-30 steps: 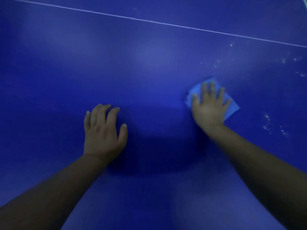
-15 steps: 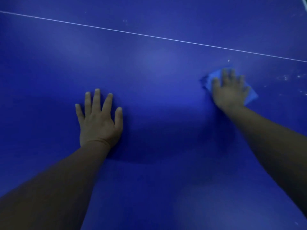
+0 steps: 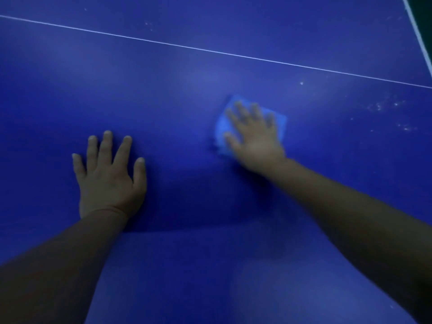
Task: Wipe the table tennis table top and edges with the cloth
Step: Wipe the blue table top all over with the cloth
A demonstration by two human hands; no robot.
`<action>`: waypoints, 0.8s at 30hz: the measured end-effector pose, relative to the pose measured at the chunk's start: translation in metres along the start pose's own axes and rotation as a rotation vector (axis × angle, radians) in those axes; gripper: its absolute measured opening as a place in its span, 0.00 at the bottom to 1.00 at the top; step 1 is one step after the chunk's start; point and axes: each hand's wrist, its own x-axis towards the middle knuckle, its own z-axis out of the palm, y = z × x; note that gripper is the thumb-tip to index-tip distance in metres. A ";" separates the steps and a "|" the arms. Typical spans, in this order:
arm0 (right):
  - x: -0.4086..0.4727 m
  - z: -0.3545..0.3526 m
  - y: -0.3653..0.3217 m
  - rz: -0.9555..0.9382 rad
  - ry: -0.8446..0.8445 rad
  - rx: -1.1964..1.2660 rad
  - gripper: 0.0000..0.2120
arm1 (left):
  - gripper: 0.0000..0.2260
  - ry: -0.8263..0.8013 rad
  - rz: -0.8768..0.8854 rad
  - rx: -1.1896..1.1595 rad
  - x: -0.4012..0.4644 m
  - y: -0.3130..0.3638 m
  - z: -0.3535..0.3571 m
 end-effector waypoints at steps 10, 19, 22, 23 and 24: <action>-0.007 -0.006 0.002 0.235 -0.020 0.035 0.36 | 0.32 -0.005 0.006 -0.004 -0.002 0.000 0.000; 0.109 -0.009 -0.146 -0.186 -0.089 0.042 0.29 | 0.32 0.018 0.009 0.003 -0.002 0.001 0.001; 0.123 -0.011 -0.057 0.029 -0.066 -0.018 0.32 | 0.31 0.008 0.007 -0.002 -0.002 0.000 0.000; 0.122 -0.012 -0.017 0.125 -0.046 -0.049 0.34 | 0.31 0.008 0.007 -0.002 -0.002 -0.001 0.001; 0.118 -0.013 0.026 0.231 -0.027 -0.075 0.37 | 0.31 0.006 0.007 -0.002 -0.002 0.000 0.001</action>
